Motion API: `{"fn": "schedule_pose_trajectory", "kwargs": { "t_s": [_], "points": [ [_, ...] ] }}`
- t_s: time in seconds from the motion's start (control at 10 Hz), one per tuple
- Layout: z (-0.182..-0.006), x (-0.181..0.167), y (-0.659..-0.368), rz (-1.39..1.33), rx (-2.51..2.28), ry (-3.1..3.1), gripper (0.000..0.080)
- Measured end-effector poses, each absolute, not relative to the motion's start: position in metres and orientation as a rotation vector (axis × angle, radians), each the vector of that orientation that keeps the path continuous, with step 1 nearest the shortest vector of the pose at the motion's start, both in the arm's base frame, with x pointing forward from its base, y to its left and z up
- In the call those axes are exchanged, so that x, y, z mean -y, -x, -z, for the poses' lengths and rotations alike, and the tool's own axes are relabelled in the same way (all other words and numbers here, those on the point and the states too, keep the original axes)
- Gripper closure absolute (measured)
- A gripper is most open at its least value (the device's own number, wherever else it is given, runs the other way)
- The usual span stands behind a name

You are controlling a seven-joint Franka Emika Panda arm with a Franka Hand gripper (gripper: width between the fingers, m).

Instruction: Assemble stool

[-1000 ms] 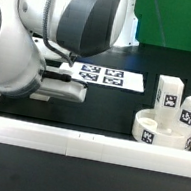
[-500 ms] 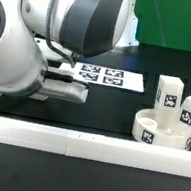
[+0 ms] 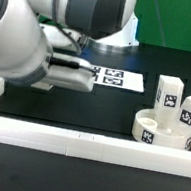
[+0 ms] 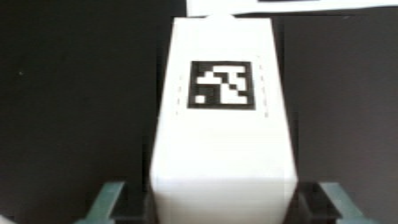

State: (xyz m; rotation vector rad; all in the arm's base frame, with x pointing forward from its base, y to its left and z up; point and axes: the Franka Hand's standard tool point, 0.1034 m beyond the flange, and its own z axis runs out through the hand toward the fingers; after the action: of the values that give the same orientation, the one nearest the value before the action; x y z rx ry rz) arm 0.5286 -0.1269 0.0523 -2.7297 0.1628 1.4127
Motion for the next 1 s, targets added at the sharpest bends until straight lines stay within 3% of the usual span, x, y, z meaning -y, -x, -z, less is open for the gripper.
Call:
{"fn": "schedule_pose_trajectory", "kwargs": {
  "t_s": [0.3, 0.5, 0.8, 1.0],
  "points": [
    [-0.095, 0.107, -0.550, -1.352, -0.150, 2.731, 0.0468],
    [-0.095, 0.108, -0.549, -1.331, -0.152, 2.738, 0.0468],
    [-0.093, 0.111, -0.572, -1.146, -0.144, 2.845, 0.0468],
    [-0.112, 0.096, -0.579, -0.881, -0.139, 2.957, 0.0468]
  ]
}}
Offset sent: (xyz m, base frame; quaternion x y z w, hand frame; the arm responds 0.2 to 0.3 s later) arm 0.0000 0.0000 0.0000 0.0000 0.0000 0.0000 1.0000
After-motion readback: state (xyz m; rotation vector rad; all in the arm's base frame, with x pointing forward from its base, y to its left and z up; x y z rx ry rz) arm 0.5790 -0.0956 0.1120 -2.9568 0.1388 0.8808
